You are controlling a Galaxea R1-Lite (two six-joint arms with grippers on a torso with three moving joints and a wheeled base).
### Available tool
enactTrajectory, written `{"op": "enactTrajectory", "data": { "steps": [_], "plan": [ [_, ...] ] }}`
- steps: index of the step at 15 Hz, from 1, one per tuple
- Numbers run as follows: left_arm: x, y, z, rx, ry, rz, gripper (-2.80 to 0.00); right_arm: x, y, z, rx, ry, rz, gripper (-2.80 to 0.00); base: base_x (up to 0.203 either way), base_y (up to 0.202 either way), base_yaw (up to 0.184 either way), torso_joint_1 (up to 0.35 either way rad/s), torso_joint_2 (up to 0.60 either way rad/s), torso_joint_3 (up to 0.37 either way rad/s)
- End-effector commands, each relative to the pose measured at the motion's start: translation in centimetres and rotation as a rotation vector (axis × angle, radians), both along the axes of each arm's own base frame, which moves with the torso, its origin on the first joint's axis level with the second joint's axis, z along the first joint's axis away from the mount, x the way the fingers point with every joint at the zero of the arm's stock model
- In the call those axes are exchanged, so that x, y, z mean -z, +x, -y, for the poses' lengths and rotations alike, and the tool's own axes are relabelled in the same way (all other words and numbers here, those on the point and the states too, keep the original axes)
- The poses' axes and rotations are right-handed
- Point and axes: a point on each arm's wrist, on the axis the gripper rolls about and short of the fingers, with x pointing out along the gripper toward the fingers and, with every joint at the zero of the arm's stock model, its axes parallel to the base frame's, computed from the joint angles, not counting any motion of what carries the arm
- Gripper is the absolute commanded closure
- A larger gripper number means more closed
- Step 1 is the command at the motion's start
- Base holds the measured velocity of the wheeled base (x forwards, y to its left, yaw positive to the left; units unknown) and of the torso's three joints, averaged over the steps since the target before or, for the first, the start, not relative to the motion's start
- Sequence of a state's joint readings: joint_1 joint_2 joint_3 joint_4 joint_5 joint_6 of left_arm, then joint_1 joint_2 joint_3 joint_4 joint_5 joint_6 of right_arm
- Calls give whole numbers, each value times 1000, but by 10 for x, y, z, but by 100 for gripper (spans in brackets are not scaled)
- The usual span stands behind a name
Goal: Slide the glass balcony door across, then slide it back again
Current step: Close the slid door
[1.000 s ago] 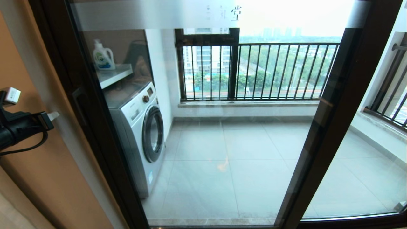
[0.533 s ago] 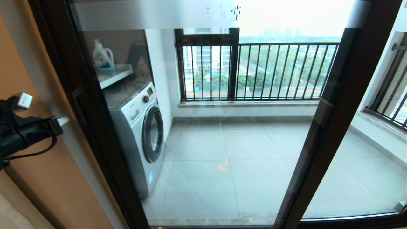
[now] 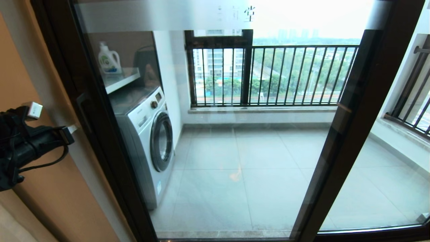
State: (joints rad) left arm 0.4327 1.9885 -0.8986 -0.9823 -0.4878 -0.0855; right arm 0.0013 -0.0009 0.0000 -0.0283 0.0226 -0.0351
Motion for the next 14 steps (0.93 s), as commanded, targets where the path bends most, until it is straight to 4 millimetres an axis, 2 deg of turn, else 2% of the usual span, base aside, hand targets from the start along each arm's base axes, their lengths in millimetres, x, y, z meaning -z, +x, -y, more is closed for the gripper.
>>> {"op": "enactTrajectory", "data": {
  "steps": [1,5,14],
  "plan": [
    [9,7,0,-3,-6,-15,0,3,1,0,-1,0,-12,0,0,0,0,0,0,0],
    [12,16,-3,-32,0,-12,0,3,1,0,-1,0,-12,0,0,0,0,0,0,0],
    [14,22,13,10,1,-17,0,3,1,0,-1,0,-12,0,0,0,0,0,0,0]
  ]
}}
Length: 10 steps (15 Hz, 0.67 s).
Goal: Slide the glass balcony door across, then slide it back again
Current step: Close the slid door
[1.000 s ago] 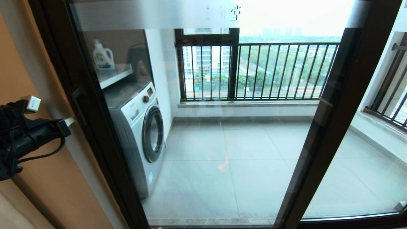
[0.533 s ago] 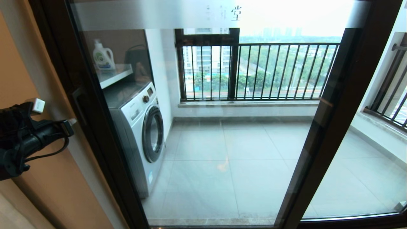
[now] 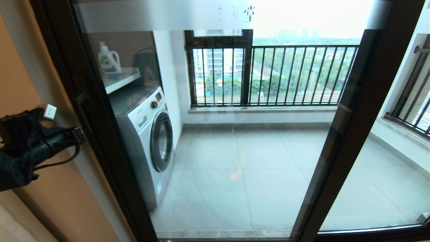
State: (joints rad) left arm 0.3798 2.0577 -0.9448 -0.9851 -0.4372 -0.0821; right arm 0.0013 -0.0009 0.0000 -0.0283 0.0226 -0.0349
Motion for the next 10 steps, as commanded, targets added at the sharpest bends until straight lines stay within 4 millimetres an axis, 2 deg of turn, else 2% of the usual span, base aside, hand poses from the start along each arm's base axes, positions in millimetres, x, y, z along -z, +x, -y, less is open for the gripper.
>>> {"op": "enactTrajectory", "data": {
  "steps": [1,7,10],
  "plan": [
    [-1,0,3,10,1,5,0,3,1,0,-1,-2,-12,0,0,0,0,0,0,0],
    [-4,0,7,19,3,12,0,3,1,0,-1,-1,-12,0,0,0,0,0,0,0],
    [-9,1,29,75,7,19,0,3,1,0,-1,0,-12,0,0,0,0,0,0,0]
  ]
}}
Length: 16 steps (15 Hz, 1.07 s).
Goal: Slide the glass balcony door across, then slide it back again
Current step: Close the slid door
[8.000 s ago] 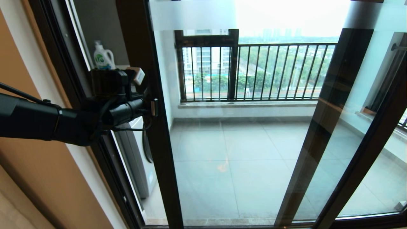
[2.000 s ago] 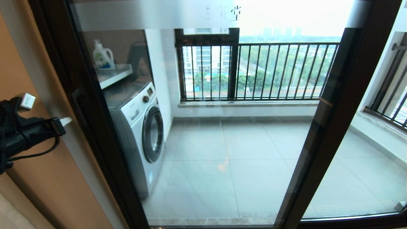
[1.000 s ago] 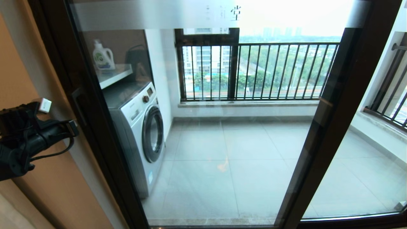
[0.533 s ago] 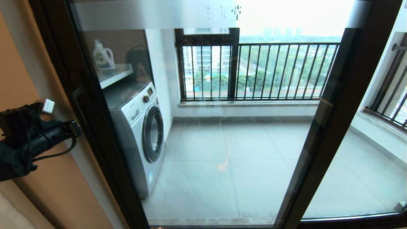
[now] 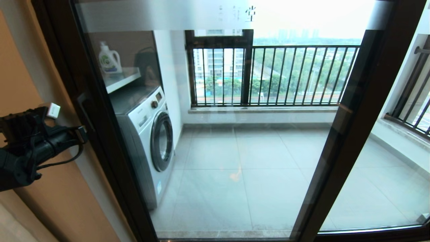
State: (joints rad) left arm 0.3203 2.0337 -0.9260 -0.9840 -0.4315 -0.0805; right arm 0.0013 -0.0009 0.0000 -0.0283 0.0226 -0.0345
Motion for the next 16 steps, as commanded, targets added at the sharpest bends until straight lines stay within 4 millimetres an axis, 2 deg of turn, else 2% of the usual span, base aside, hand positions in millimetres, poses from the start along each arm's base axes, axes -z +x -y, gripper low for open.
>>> {"op": "enactTrajectory", "data": {
  "steps": [1,3,6,9,16],
  "plan": [
    [-5,-2,15,38,11,11,0,3,1,0,-1,-1,-12,0,0,0,0,0,0,0],
    [-1,0,24,20,83,5,0,3,1,0,-1,-1,-12,0,0,0,0,0,0,0],
    [1,0,36,26,94,-5,0,3,1,0,-1,-1,-12,0,0,0,0,0,0,0],
    [-5,3,35,1,102,18,0,3,1,0,-1,-1,-12,0,0,0,0,0,0,0],
    [-27,9,48,-46,121,89,0,3,1,0,-1,-1,-12,0,0,0,0,0,0,0]
  ]
}}
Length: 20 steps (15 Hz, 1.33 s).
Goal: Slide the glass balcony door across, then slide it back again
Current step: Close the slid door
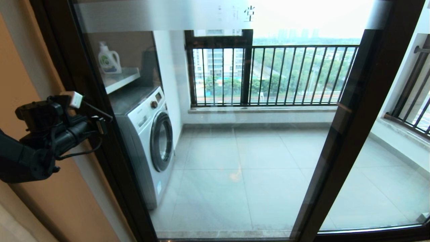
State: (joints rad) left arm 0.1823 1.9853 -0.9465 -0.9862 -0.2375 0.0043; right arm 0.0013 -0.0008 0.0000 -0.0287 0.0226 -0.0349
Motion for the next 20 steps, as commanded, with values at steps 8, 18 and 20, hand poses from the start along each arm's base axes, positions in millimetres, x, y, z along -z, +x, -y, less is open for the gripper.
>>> {"op": "enactTrajectory", "data": {
  "steps": [8,18,20],
  "plan": [
    [-14,9,8,-9,10,58,0,3,1,0,-1,-1,-13,0,0,0,0,0,0,0],
    [-28,8,14,-80,13,100,0,3,1,0,-1,0,-13,0,0,0,0,0,0,0],
    [-22,7,14,-78,12,81,0,3,1,0,-1,0,-13,0,0,0,0,0,0,0]
  ]
}}
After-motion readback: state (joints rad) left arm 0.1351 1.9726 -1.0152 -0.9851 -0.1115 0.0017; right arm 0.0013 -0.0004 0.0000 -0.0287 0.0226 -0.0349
